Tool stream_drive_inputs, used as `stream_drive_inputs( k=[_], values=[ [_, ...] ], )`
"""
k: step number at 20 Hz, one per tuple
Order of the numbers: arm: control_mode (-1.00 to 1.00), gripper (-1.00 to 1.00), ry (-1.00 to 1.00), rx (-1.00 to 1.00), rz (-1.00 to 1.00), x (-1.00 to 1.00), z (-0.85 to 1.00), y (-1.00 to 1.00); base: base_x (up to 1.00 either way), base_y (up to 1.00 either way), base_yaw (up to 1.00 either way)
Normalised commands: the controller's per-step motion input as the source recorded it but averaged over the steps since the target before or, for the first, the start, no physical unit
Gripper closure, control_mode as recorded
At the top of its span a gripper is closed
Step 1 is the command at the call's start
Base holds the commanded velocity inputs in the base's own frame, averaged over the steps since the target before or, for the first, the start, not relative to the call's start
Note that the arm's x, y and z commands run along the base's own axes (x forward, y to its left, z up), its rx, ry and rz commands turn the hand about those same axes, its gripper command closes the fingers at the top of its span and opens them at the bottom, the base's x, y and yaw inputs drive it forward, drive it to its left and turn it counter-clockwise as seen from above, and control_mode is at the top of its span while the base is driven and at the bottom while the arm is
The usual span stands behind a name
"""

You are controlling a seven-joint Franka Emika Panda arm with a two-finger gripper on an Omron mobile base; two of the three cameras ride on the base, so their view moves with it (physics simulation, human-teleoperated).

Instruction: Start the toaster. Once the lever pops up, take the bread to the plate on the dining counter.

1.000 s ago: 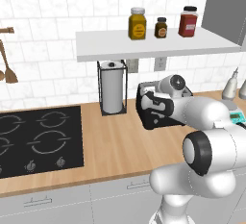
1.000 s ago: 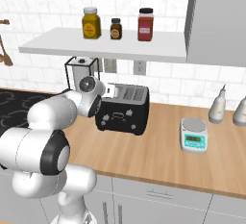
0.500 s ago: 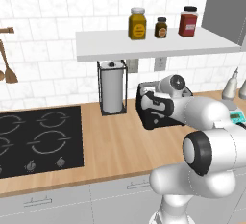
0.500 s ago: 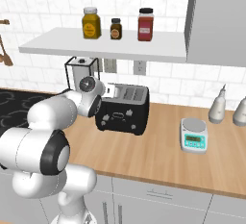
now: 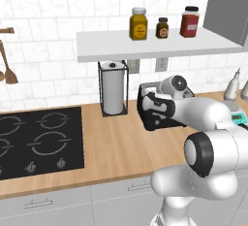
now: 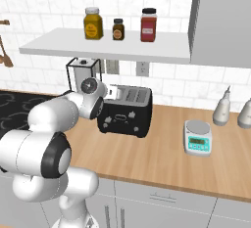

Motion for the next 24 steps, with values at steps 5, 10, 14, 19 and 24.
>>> stream_drive_inputs(
  k=[5, 10, 14, 19, 24],
  values=[
    [-1.0, -1.0, 0.0, 0.0, 0.0, 0.0, 0.0, 0.0, 0.0, 0.0, 0.0],
    [-1.0, -1.0, 0.0, 0.0, 0.0, 0.0, 0.0, 0.0, 0.0, 0.0, 0.0],
    [-1.0, -1.0, 0.0, 0.0, 0.0, 0.0, 0.0, 0.0, 0.0, 0.0, 0.0],
    [-1.0, -1.0, 0.0, 0.0, 0.0, 0.0, 0.0, 0.0, 0.0, 0.0, 0.0],
    [-1.0, -1.0, 0.0, 0.0, 0.0, 0.0, 0.0, 0.0, 0.0, 0.0, 0.0]
  ],
)
